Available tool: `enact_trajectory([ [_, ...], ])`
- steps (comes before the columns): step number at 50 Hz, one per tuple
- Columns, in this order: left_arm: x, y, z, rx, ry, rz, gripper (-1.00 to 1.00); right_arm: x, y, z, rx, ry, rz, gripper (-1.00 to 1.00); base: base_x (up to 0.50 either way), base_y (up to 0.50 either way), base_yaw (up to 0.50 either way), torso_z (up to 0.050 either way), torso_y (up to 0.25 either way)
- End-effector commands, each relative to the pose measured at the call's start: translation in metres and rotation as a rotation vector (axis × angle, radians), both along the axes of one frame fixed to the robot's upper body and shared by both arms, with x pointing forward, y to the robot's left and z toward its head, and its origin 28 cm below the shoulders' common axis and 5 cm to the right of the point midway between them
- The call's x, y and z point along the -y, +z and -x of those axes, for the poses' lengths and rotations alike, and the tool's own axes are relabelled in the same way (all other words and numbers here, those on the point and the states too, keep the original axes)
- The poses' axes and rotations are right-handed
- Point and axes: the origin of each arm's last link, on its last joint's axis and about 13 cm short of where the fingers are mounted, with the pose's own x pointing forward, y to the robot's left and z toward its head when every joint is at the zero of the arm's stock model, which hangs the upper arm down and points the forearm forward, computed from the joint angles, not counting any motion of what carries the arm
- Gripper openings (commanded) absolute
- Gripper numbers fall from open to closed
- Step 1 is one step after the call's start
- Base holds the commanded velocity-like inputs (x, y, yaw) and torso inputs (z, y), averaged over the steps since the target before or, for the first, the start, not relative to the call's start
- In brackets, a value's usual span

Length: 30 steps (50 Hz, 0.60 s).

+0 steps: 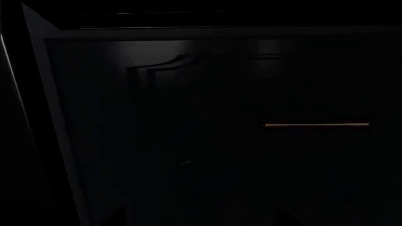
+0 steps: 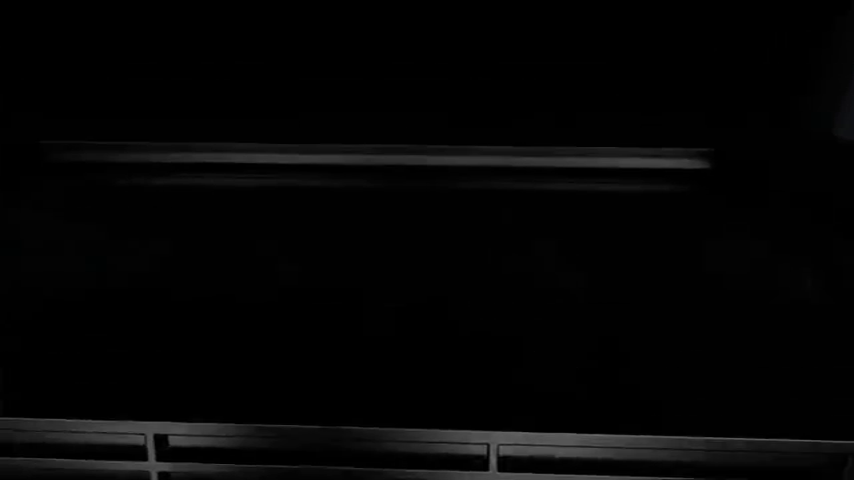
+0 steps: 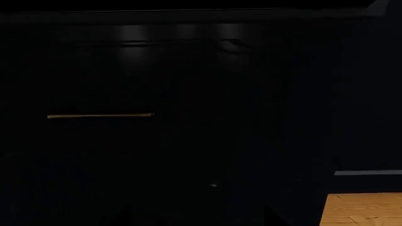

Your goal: Close the oven door

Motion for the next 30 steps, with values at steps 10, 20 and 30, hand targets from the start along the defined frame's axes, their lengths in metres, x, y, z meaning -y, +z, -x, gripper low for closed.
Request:
enact_trajectory([
  [10,0.000,0.000,0.000,0.002,-0.003,0.000,1.00,0.000,-0.001,0.000,-0.002,0.001,0.004,1.00,0.24,0.00,0.00,0.000,0.000],
  [20,0.000,0.000,0.000,-0.001,0.001,0.003,1.00,-0.001,0.001,0.002,0.015,0.000,0.015,1.00,0.04,0.00,0.00,0.000,0.000],
  [30,-0.002,0.014,-0.005,-0.047,0.073,0.009,1.00,-0.001,0.019,0.003,0.063,-0.017,0.004,1.00,0.00,0.00,0.00,0.000,0.000],
])
